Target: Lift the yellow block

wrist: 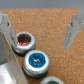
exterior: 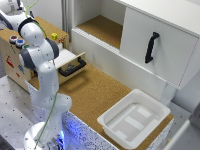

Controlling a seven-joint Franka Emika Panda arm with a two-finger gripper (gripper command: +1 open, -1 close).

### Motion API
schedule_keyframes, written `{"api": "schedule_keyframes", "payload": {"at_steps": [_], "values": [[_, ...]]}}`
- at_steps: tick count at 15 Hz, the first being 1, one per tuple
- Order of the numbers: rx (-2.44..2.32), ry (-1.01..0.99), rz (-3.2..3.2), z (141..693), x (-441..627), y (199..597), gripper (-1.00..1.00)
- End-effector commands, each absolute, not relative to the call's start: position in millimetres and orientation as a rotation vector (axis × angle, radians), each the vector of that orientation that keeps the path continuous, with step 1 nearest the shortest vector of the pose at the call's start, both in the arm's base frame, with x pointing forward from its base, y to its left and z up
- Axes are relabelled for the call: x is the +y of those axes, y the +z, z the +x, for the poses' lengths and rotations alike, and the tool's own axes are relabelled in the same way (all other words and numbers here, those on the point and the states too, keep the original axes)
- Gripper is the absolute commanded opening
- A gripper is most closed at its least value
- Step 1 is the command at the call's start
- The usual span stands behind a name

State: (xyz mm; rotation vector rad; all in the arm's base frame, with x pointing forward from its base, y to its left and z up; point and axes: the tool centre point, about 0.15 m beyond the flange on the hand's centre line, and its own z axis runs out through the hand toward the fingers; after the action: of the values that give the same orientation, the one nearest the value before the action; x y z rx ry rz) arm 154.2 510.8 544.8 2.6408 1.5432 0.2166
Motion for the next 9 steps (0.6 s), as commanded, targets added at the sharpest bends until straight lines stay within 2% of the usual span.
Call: {"api": "schedule_keyframes", "payload": {"at_steps": [1,9], "values": [[1.557,0.213,2.658,164.1,465.3,534.8,1.00],[1.761,0.225,2.624,239.9,425.0,522.6,1.00]]}}
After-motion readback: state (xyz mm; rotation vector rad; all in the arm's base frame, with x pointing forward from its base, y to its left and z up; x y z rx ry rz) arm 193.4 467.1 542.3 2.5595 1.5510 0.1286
